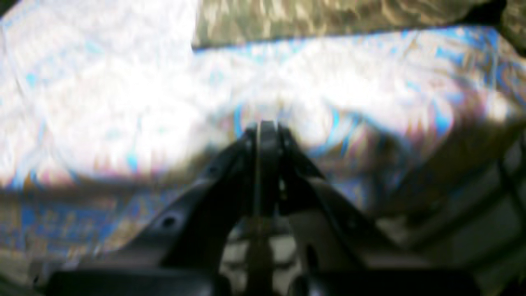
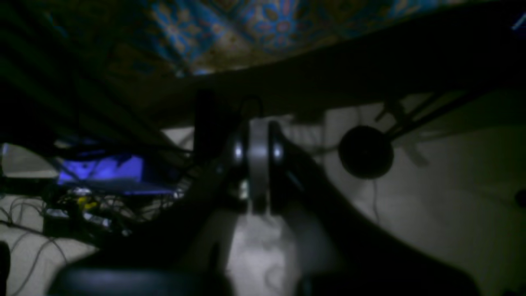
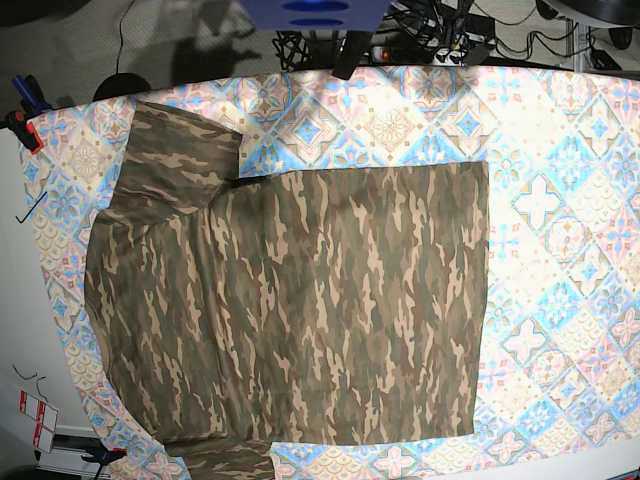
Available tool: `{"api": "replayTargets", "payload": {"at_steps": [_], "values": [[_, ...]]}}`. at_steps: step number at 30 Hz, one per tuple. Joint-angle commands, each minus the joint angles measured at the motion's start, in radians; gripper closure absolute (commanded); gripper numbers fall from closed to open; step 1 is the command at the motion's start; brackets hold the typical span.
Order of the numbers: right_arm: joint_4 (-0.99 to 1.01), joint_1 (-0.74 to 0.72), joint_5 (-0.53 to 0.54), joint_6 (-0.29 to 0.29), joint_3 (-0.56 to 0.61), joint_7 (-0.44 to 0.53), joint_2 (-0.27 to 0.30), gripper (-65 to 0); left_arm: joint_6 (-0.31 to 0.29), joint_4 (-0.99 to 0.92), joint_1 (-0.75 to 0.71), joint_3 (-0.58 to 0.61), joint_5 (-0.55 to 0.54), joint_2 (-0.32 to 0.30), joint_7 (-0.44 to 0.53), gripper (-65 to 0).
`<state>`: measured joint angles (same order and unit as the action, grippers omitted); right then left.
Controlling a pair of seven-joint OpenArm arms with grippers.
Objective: Fold the T-shirt properly
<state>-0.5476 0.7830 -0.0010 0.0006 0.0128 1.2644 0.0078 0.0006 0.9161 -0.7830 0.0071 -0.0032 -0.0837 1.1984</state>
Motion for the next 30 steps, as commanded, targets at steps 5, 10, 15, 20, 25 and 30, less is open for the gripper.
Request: {"api": "replayTargets", "payload": {"at_steps": [5,10,15,20,25,30], "values": [[-0.271,0.102,0.005,0.002,-0.007,-0.099,0.051,0.0,0.000,0.263,-0.066,-0.003,-0.005,-0.006,-0.214,0.0],[-0.616,0.191,0.006,0.002,-0.009,-0.329,0.094,0.0,-0.003,0.538,-0.099,-0.003,-0.053,-0.008,-0.476,0.0],[-0.882,0.212,0.009,0.002,-0.010,-0.544,0.156,0.0,-0.003,0.710,-0.092,-0.005,-0.053,-0.008,-0.708,0.0],[-1.090,0.212,0.009,0.002,-0.049,-0.762,0.182,0.0,-0.004,0.881,-0.088,-0.083,-0.053,-0.006,-0.955,0.0],[-1.244,0.195,0.009,0.003,-0.084,-0.961,0.183,0.0,-0.004,0.987,-0.043,-0.129,-0.054,-0.006,-1.175,0.0],[-1.301,0.089,0.009,0.003,-0.078,-1.179,0.182,0.0,-0.057,0.984,0.052,-0.164,-0.054,-0.004,-1.323,0.0]]}}
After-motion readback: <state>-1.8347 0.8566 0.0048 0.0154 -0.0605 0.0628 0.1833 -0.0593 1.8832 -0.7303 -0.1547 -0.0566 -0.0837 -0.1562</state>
